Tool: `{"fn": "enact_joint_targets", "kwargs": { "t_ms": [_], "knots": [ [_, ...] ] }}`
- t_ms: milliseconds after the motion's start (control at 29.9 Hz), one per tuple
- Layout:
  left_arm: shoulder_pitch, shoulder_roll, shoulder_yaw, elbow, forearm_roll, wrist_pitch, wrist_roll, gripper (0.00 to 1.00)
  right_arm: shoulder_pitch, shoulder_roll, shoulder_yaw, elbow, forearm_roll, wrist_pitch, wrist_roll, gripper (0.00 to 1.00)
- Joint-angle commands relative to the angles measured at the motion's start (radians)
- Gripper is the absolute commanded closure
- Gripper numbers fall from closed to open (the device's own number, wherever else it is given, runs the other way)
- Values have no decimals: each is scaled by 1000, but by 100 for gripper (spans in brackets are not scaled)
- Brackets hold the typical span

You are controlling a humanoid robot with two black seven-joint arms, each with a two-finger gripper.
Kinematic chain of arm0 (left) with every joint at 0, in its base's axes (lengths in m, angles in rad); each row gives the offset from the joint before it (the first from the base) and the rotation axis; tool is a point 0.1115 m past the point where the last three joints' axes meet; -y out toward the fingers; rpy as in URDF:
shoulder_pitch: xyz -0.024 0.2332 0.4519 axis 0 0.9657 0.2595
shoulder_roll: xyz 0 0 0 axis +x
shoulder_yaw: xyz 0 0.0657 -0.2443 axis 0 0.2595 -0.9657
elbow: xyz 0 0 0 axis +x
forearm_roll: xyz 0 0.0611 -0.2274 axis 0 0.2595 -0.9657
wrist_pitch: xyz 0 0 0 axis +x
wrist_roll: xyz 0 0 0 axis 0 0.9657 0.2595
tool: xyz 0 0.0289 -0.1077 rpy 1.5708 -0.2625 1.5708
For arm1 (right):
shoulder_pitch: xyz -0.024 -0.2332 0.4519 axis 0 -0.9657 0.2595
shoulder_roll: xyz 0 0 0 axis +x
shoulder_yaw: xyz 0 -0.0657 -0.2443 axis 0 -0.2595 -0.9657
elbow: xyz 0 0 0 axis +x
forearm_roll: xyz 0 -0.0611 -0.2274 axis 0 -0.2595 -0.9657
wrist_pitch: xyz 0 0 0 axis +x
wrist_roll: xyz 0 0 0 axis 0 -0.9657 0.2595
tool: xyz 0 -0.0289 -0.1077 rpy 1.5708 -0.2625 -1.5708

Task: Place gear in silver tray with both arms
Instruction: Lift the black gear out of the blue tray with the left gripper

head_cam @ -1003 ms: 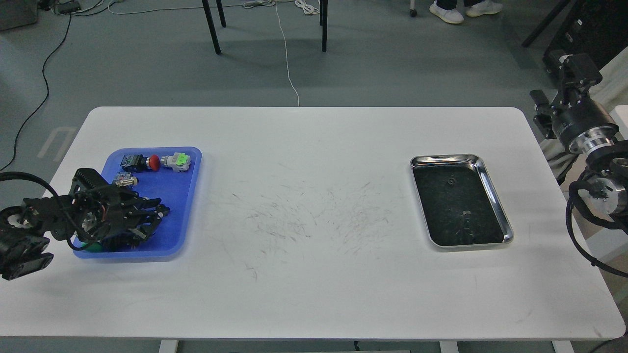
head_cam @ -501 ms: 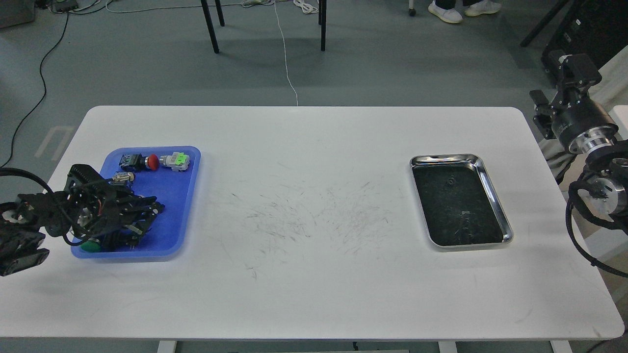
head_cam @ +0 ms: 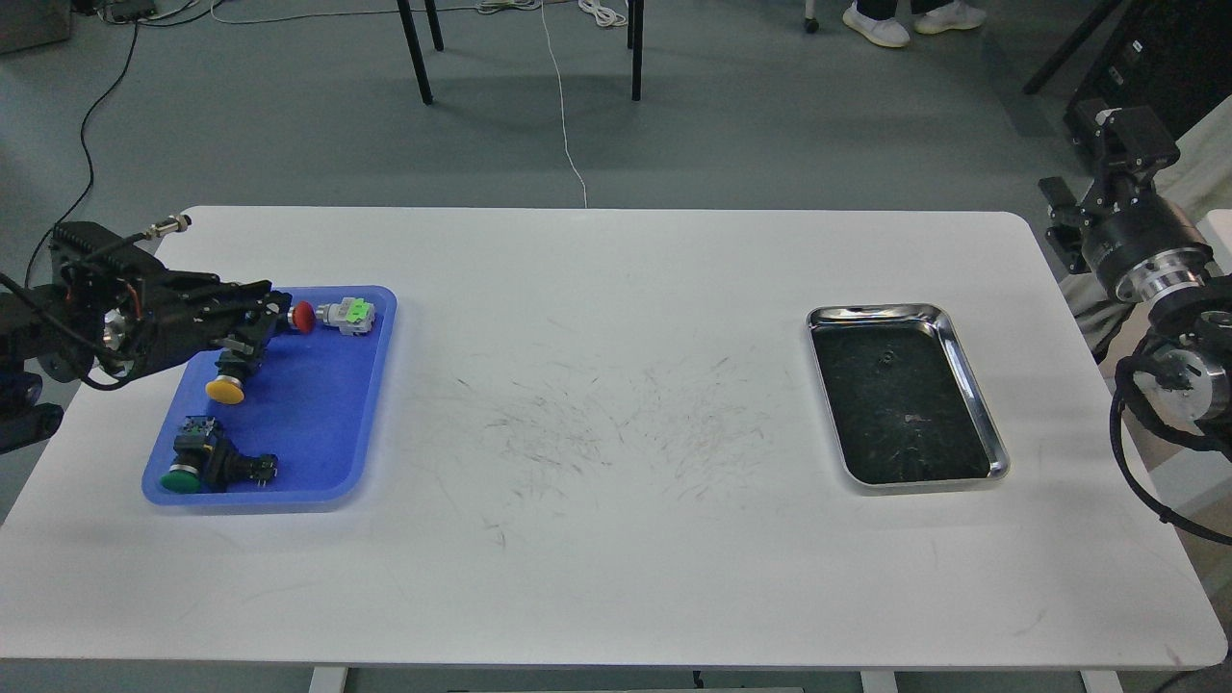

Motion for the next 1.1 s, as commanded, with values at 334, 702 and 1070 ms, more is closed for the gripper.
{"fn": "enact_joint_targets", "kwargs": {
  "t_ms": [334, 702, 1070],
  "knots": [
    [-70, 8, -318, -105, -249, -154, 0, 88, -2, -25, 76, -6, 15, -6, -2, 5],
    [-57, -104, -441, -142, -343, -170, 0, 87, -11, -25, 125, -7, 110, -2, -9, 4],
    [-70, -339, -430, -168, -219, -123, 0, 91, -12, -26, 126, -13, 115, 1, -10, 4]
  ]
}}
